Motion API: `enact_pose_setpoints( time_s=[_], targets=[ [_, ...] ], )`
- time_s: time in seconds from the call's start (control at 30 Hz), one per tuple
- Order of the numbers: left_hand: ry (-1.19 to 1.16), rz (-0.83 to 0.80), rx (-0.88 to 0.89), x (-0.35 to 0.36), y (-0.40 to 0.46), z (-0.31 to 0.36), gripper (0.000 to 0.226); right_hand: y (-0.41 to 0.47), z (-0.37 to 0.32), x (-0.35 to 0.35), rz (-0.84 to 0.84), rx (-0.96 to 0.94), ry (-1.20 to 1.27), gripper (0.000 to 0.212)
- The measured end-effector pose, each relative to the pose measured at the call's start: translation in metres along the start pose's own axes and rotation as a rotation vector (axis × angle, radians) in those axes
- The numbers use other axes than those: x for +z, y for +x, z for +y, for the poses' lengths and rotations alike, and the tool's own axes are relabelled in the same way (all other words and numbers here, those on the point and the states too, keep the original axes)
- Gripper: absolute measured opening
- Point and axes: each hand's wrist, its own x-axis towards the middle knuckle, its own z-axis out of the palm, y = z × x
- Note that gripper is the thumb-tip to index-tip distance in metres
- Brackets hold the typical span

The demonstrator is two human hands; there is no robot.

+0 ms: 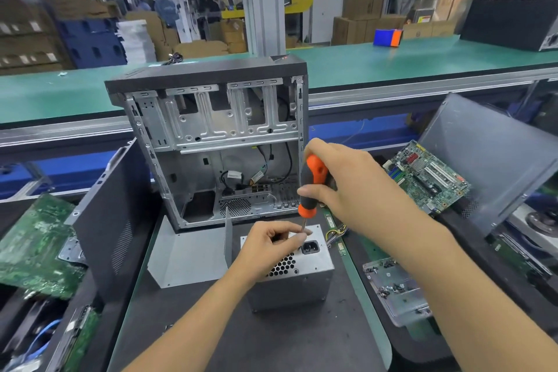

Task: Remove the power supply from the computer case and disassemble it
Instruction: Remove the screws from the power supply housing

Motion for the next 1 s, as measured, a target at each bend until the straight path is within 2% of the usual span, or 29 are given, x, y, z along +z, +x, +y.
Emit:
enact_pose_setpoints(
  time_s=[0.1, 0.2, 0.27, 0.37, 0.43, 0.57, 0.7, 0.83, 0.93, 1.0],
  targets=[
    [-0.009, -0.020, 0.019, 0.000, 0.000, 0.001, 0.011, 0.010, 0.000, -0.005, -0.165, -0.077, 0.091, 0.026],
    [-0.013, -0.023, 0.025, 0.000, -0.001, 0.000, 0.013, 0.018, 0.003, -0.007, -0.219, -0.068, 0.101, 0.024],
    [-0.015, -0.023, 0.017, 0.000, 0.000, -0.002, 0.013, 0.022, 0.002, -0.007, -0.161, -0.030, 0.007, 0.037],
    [0.003, -0.015, -0.008, -0.001, 0.002, -0.004, 0.013, 0.028, -0.004, -0.004, 0.013, 0.037, -0.334, 0.064],
    [-0.001, -0.021, -0.017, -0.001, 0.002, -0.005, 0.012, 0.028, -0.011, 0.002, 0.062, 0.006, -0.494, 0.063],
    [-0.013, -0.041, -0.029, -0.002, 0.004, -0.005, 0.017, 0.033, -0.015, 0.007, 0.067, -0.001, -0.451, 0.053],
    [0.035, -0.048, -0.013, -0.004, 0.003, -0.007, 0.011, 0.042, -0.009, -0.003, -0.080, 0.043, -0.375, 0.048],
    [0.020, -0.103, 0.021, -0.004, 0.004, -0.001, 0.014, 0.041, -0.010, -0.006, -0.245, -0.051, -0.258, 0.043],
    [-0.022, -0.110, 0.032, -0.004, 0.002, 0.002, 0.014, 0.046, -0.012, -0.015, -0.368, -0.120, -0.216, 0.031],
    [-0.051, -0.095, 0.040, -0.005, 0.000, 0.001, 0.017, 0.054, -0.009, -0.025, -0.487, -0.086, -0.158, 0.021]
  ],
)
